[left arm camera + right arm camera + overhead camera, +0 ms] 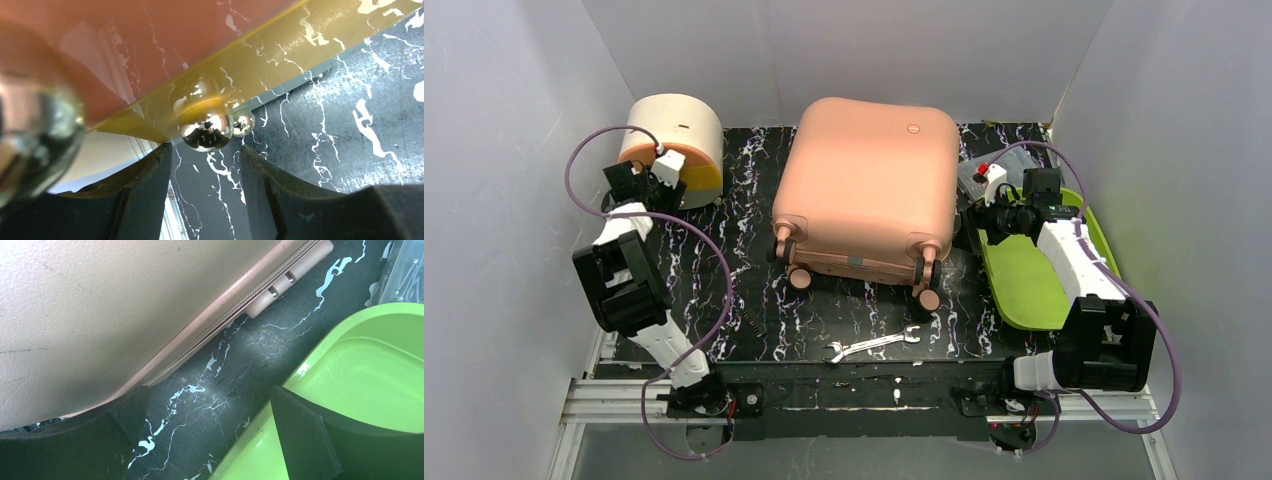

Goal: Open, take out, and arrange the luggage
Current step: Move the storage box to the corner of the board.

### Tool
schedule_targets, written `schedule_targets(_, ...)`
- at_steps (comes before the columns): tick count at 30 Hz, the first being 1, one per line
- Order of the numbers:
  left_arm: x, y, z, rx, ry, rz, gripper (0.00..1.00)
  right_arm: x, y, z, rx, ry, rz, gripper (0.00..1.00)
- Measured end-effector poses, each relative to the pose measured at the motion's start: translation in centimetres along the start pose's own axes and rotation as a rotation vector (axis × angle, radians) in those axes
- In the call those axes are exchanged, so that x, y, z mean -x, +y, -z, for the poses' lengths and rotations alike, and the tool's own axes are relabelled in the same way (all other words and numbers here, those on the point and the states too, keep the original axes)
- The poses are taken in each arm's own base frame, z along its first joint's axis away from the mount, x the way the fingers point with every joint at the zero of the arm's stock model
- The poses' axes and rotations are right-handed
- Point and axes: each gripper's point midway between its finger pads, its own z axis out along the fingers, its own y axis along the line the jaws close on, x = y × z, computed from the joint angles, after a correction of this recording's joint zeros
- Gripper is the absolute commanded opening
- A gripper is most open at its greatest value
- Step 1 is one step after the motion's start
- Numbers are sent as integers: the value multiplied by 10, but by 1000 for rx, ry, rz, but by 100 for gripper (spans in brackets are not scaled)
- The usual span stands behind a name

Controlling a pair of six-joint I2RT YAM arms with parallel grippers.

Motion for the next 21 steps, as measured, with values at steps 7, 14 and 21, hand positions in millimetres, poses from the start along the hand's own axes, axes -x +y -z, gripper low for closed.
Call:
schedule_targets(7, 3, -33, 23, -77, -60, 6, 52, 0, 0, 0, 1, 1, 0, 100)
schedule_targets(14, 44, -126, 98, -385, -347, -125, 55, -4, -1, -4, 7, 15, -9, 100)
schedule_targets(21, 59, -198, 108, -727, -544, -102, 56, -6, -1, -4, 11, 21, -14, 100)
